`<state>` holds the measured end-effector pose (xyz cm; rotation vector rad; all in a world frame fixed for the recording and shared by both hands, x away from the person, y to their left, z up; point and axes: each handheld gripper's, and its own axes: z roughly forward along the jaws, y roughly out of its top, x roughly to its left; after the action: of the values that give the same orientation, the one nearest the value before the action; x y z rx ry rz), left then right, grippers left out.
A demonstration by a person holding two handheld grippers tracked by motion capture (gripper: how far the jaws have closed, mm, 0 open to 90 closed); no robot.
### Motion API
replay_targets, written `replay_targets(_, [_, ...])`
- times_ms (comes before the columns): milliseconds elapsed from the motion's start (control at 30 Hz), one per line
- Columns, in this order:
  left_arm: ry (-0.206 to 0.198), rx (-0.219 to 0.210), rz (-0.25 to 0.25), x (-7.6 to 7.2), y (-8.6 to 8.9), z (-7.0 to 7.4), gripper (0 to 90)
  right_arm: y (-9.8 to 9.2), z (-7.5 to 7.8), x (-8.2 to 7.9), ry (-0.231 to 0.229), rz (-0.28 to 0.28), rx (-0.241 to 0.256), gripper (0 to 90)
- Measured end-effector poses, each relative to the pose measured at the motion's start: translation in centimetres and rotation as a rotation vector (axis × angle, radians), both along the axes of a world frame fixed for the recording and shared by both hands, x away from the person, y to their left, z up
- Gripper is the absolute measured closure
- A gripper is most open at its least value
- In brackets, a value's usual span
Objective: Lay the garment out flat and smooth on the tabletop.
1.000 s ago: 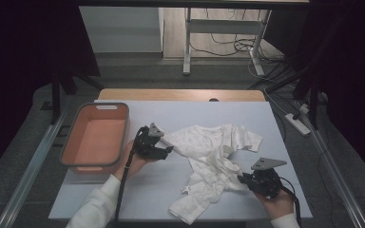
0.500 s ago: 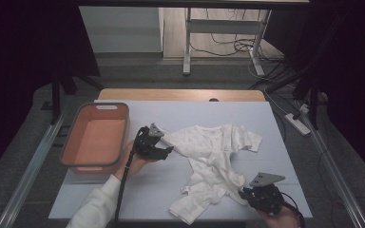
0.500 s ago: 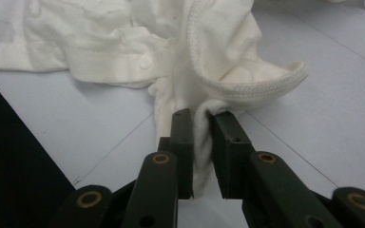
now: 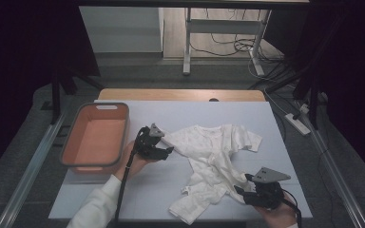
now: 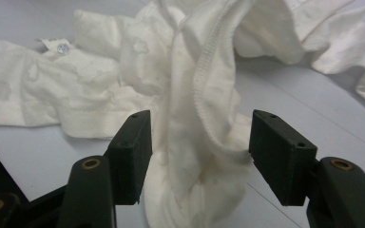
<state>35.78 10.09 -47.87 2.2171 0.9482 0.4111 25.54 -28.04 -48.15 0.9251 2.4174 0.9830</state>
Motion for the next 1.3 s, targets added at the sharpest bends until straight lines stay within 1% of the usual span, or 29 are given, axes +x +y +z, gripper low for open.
replay_targets(100, [0.001,0.0,-0.001,0.0,0.0,0.0,31.5,0.5,-0.6,0.8,0.013,-0.001,-0.042,43.6])
replay_targets(167, [0.003,0.0,-0.001,0.1,0.0,-0.1,31.5,0.5,-0.8,1.5,0.017,-0.011,-0.059,48.1])
replay_targets(267, [0.003,0.001,-0.001,0.1,-0.1,-0.1,31.5,0.4,-1.2,2.6,0.044,-0.024,-0.068,55.4])
replay_targets(333, [0.004,0.0,-0.002,0.1,-0.1,-0.1,31.5,0.3,-1.7,3.3,0.065,-0.034,-0.093,61.1])
replay_targets(400, [0.003,0.001,-0.001,0.1,-0.1,-0.1,31.5,0.1,-2.2,3.8,0.08,-0.029,-0.118,63.8])
replay_targets(467, [0.004,0.002,-0.001,0.1,-0.1,-0.1,31.5,-0.1,-2.2,4.0,0.097,-0.028,-0.095,67.0])
replay_targets(533, [0.003,0.002,-0.001,0.1,-0.1,-0.1,31.5,-0.1,-2.2,4.0,0.109,-0.02,-0.088,72.2])
replay_targets(633, [0.001,0.004,-0.002,0.0,-0.1,-0.1,31.5,-0.1,-2.2,3.8,0.113,-0.01,-0.096,77.5])
replay_targets(733, [0.0,0.002,0.0,0.0,0.0,-0.1,31.5,0.1,-2.0,3.3,0.095,0.002,-0.113,80.6])
replay_targets(833, [0.0,-0.003,0.003,0.0,0.1,0.0,31.5,0.1,-1.8,2.4,0.092,0.008,-0.116,81.4])
replay_targets(967, [-0.001,-0.002,0.004,0.0,0.2,0.0,31.5,-0.2,-1.7,0.8,0.106,0.016,-0.103,81.6])
replay_targets(1033, [-0.004,-0.002,0.004,0.0,0.2,0.1,31.5,-0.4,-1.2,-0.3,0.112,0.022,-0.091,81.6])
replay_targets(1133, [-0.007,-0.004,0.006,-0.1,0.3,0.1,31.5,-0.6,-0.4,-1.8,0.1,0.042,-0.065,81.5])
replay_targets(1200, [-0.004,-0.007,0.009,0.0,0.4,0.1,31.5,-0.7,-0.2,-2.6,0.093,0.054,-0.045,81.5])
replay_targets(1300, [-0.001,-0.005,0.008,0.0,0.4,0.1,31.5,-0.6,-0.2,-3.5,0.093,0.06,-0.04,81.2])
